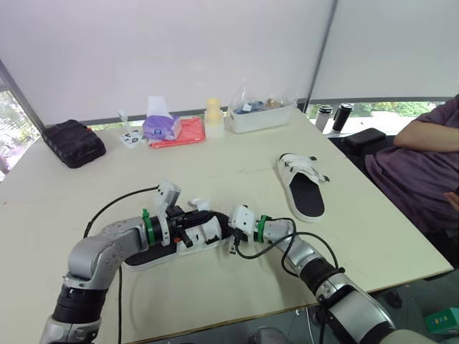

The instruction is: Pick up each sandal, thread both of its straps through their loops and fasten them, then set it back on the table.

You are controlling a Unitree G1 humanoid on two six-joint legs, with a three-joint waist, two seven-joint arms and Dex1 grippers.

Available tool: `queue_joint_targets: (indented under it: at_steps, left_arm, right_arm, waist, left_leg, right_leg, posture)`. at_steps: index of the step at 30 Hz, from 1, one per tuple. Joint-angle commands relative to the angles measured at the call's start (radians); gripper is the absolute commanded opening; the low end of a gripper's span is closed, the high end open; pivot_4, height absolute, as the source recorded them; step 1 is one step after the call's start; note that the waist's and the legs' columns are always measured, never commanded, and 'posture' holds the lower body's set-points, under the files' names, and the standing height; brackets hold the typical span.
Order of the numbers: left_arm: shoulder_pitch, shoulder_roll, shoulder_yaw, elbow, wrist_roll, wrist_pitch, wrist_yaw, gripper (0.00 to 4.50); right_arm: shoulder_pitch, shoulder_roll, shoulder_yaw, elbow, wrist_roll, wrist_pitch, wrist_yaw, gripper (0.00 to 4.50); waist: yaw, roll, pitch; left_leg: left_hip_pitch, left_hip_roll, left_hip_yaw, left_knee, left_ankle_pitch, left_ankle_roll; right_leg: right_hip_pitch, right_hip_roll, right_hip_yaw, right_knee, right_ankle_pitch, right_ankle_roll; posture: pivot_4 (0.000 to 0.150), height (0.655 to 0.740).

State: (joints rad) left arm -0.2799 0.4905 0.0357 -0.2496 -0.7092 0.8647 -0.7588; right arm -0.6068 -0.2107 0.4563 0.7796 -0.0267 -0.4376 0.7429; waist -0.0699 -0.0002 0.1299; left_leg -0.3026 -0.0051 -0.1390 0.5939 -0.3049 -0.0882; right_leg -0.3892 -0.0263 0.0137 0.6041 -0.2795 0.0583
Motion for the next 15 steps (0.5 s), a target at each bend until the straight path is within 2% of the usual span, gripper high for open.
queue_joint_targets:
  at_steps: [1,7,15]
  left_arm:
    - [0.022,0.032,-0.058,-0.019,0.05,-0.026,-0.02,0.03]
    - [-0.02,0.037,-0.076,0.051,0.163,-0.161,-0.008,0.03]
    - [-0.154,0.127,-0.156,0.139,0.261,-0.3,-0.195,0.03]
  right_arm:
    - [0.102,-0.037,0.061,0.257,-0.14,0.126,-0.018,0.0]
    - [0.103,-0.038,0.06,0.257,-0.139,0.127,-0.019,0.0]
    - [0.101,-0.038,0.062,0.26,-0.141,0.127,-0.015,0.0]
  waist:
    - [0.0,0.0,0.0]
    - [0.0,0.0,0.0]
    - [0.0,0.0,0.0]
  left_leg:
    - [0.0,0.0,0.0,0.0,0.0,0.0]
    - [0.0,0.0,0.0,0.0,0.0,0.0]
    - [-0.001,0.0,0.0,0.0,0.0,0.0]
  right_leg:
    - [0.0,0.0,0.0,0.0,0.0,0.0]
    - [0.0,0.0,0.0,0.0,0.0,0.0]
    - [-0.001,0.0,0.0,0.0,0.0,0.0]
  posture:
    - [0.15,0.74]
    - [0.15,0.74]
    - [0.15,0.74]
